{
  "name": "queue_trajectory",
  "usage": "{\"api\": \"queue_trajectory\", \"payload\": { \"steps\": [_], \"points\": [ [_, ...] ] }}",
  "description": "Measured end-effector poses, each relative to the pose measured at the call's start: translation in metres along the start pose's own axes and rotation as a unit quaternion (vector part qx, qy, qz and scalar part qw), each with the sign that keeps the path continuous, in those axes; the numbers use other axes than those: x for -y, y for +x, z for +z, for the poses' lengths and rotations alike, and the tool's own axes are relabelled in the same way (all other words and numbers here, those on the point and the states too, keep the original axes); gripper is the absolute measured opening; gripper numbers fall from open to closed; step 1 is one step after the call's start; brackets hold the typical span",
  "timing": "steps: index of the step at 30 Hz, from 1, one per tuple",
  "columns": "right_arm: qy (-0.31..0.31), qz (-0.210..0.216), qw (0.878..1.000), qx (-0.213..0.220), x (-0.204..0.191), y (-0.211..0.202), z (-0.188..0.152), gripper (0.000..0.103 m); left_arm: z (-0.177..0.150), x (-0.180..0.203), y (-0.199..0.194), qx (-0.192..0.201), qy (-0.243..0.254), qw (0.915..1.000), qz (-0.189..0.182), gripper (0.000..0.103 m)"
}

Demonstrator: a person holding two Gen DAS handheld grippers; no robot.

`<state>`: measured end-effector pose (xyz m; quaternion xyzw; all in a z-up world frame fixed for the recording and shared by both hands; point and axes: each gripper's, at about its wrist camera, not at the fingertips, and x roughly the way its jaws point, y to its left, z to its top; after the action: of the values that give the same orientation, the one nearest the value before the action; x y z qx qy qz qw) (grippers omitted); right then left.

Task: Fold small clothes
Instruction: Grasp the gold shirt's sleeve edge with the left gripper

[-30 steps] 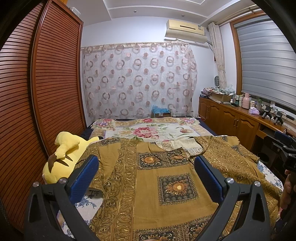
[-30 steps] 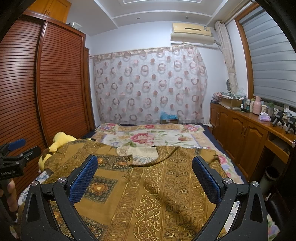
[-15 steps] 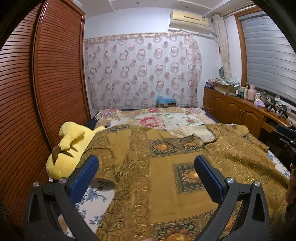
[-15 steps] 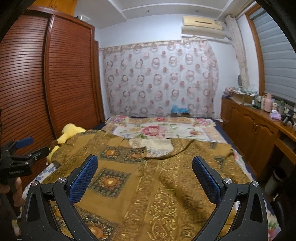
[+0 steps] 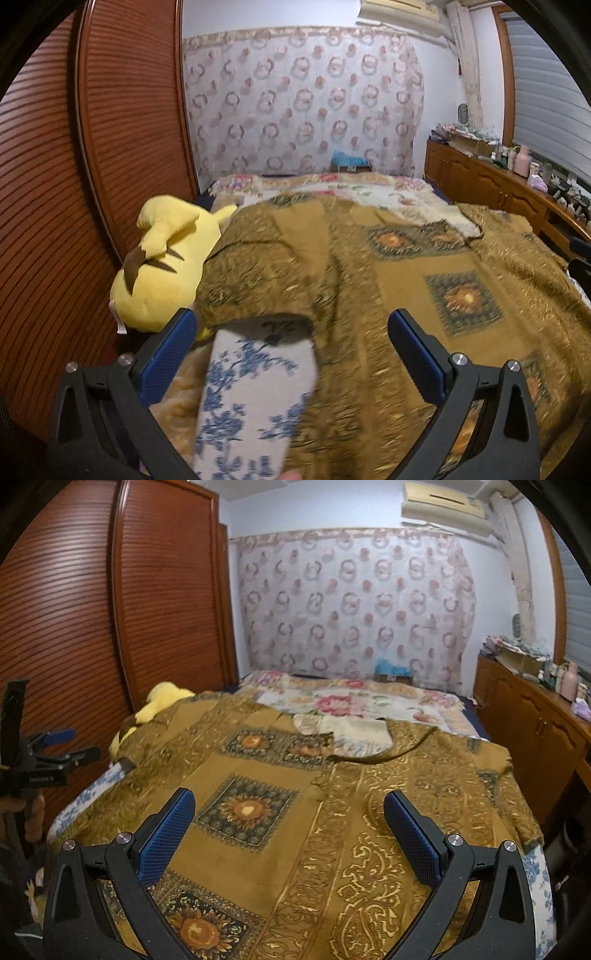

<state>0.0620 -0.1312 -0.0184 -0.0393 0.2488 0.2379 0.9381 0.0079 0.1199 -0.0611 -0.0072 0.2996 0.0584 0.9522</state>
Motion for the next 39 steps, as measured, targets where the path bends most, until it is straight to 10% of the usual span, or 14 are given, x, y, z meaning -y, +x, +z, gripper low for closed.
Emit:
{"api": "queue_trajectory", "payload": {
  "steps": [9,21,30,39],
  "points": [
    [-0.036,0.02,0.999,-0.022,-0.018,0.025,0.001,0.103,-0.013,-0.039,0.034,-0.048,0.002,0.9987,0.016,0.099],
    [-0.055,0.048,0.996,-0.043,-0.033,0.047,0.0,0.103,-0.011,-0.057,0.087,-0.106,0.033,0.9931,0.037,0.052],
    [-0.057,0.065,0.994,-0.07,-0.037,0.063,-0.011,0.103,0.0,-0.061,0.085,-0.079,0.036,0.9957,0.033,0.009],
    [-0.048,0.07,0.994,-0.074,-0.031,0.062,-0.018,0.103,0.044,-0.05,0.071,-0.032,0.037,0.9986,0.022,0.0]
  ]
}}
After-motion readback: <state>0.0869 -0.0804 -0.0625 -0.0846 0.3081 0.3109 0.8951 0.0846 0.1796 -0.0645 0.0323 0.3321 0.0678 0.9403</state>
